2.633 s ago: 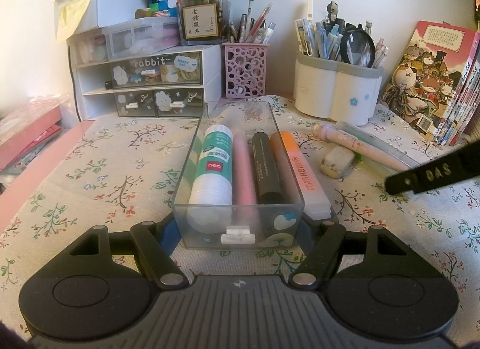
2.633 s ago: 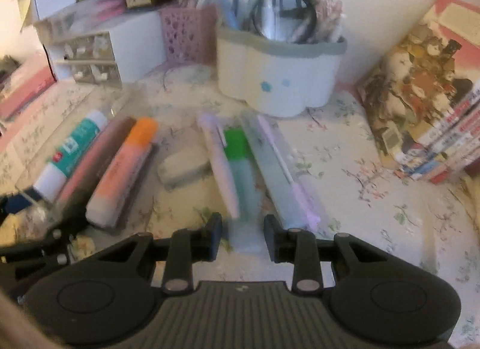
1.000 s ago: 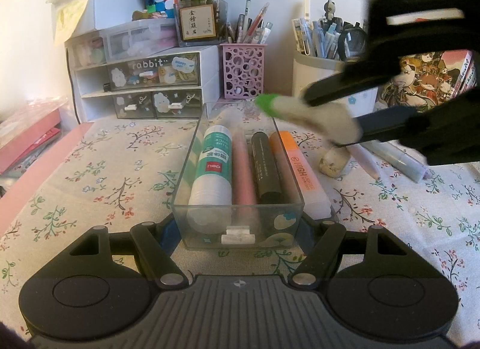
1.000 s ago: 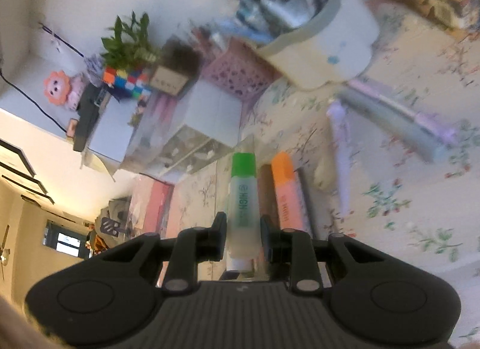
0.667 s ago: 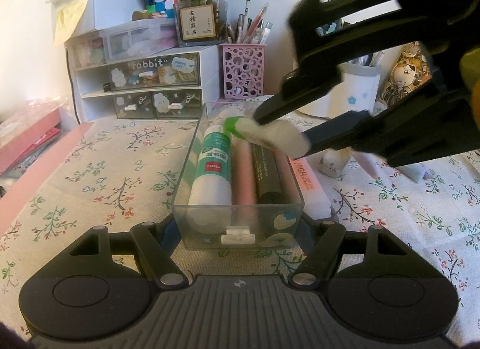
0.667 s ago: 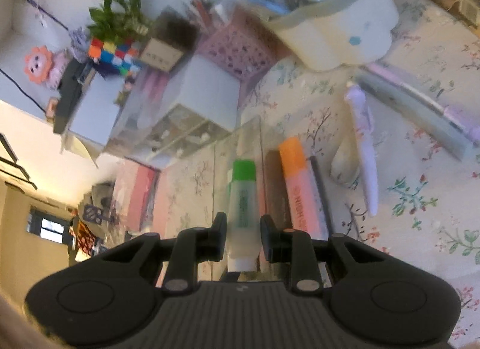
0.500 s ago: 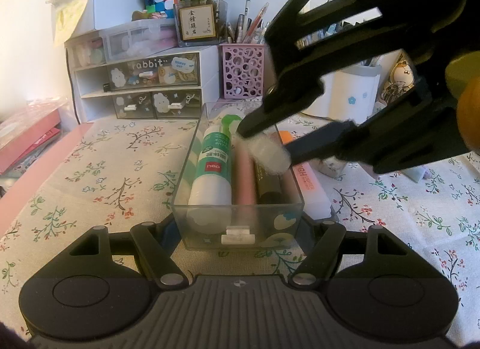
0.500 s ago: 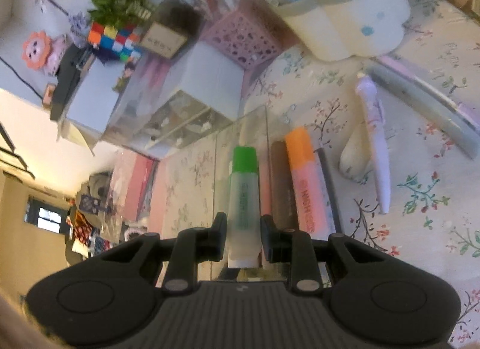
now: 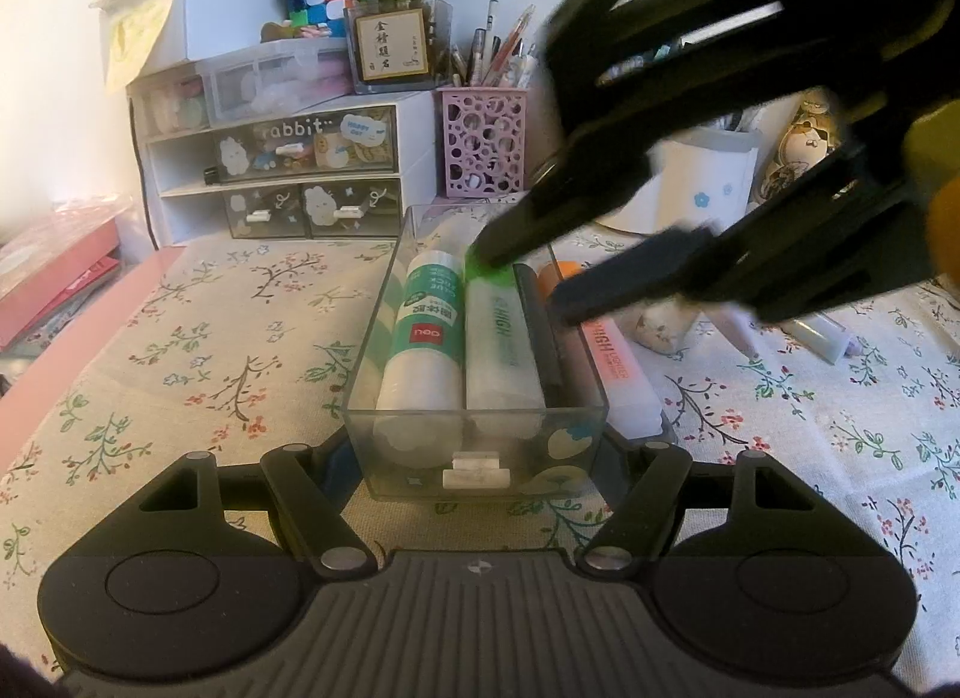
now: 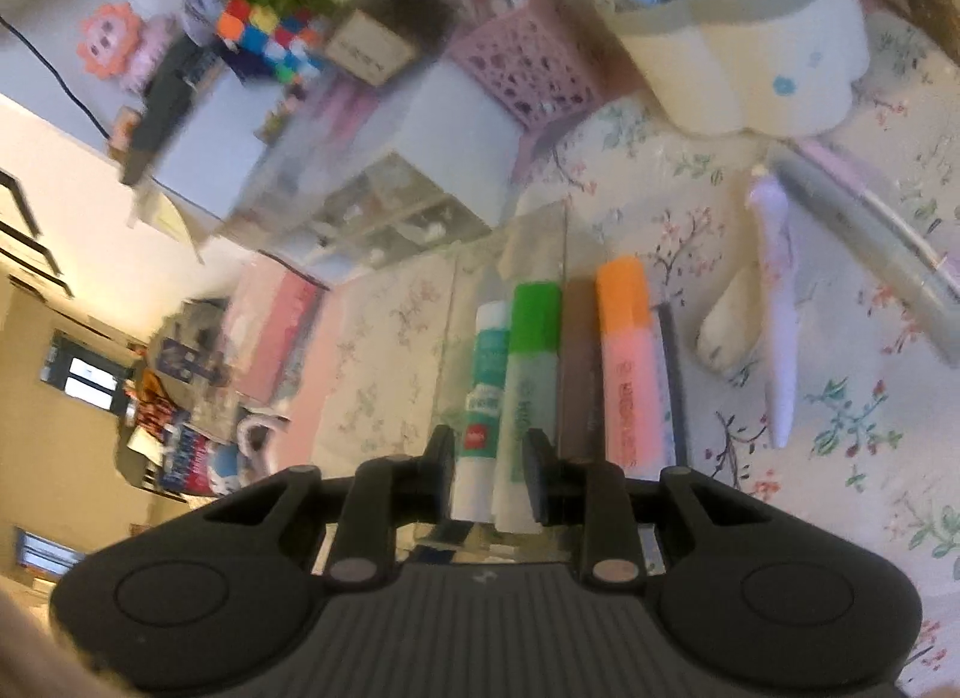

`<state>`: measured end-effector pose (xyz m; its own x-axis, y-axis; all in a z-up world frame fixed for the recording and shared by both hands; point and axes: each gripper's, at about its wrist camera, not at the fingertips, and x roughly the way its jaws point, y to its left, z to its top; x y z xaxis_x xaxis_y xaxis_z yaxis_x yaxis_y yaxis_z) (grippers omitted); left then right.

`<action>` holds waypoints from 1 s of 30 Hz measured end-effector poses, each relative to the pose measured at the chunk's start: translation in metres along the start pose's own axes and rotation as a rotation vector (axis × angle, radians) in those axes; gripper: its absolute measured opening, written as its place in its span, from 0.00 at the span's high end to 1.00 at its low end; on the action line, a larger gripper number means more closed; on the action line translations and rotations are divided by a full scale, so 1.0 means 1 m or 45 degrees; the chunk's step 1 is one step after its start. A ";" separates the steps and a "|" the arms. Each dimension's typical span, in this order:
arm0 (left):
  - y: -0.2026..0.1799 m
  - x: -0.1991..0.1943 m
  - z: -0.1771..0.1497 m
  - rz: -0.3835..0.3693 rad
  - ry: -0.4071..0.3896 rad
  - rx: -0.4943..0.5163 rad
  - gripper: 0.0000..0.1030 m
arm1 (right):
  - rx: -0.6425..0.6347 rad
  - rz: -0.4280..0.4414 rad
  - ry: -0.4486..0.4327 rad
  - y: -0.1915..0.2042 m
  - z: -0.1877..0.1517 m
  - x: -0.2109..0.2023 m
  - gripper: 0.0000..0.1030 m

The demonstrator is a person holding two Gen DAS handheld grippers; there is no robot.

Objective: Organize stationery
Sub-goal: 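Lay the green-capped highlighter in the box with the right gripper, then grasp the orange highlighter with the right gripper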

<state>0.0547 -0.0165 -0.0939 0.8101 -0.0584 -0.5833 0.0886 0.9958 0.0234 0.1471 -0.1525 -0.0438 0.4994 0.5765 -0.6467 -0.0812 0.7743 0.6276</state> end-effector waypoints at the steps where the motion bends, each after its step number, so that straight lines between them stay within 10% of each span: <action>1: 0.000 0.000 0.000 0.000 0.000 0.000 0.30 | 0.003 0.006 -0.029 -0.004 0.002 -0.006 1.00; 5: 0.000 0.000 0.000 0.000 0.000 0.000 0.30 | 0.016 -0.081 -0.140 -0.028 0.011 -0.026 1.00; 30: 0.000 0.000 0.000 0.001 -0.001 0.003 0.30 | -0.422 -0.434 -0.009 -0.005 -0.006 0.028 1.00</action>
<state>0.0549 -0.0164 -0.0940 0.8107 -0.0578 -0.5826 0.0896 0.9956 0.0259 0.1565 -0.1382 -0.0675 0.5513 0.2741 -0.7880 -0.1817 0.9613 0.2073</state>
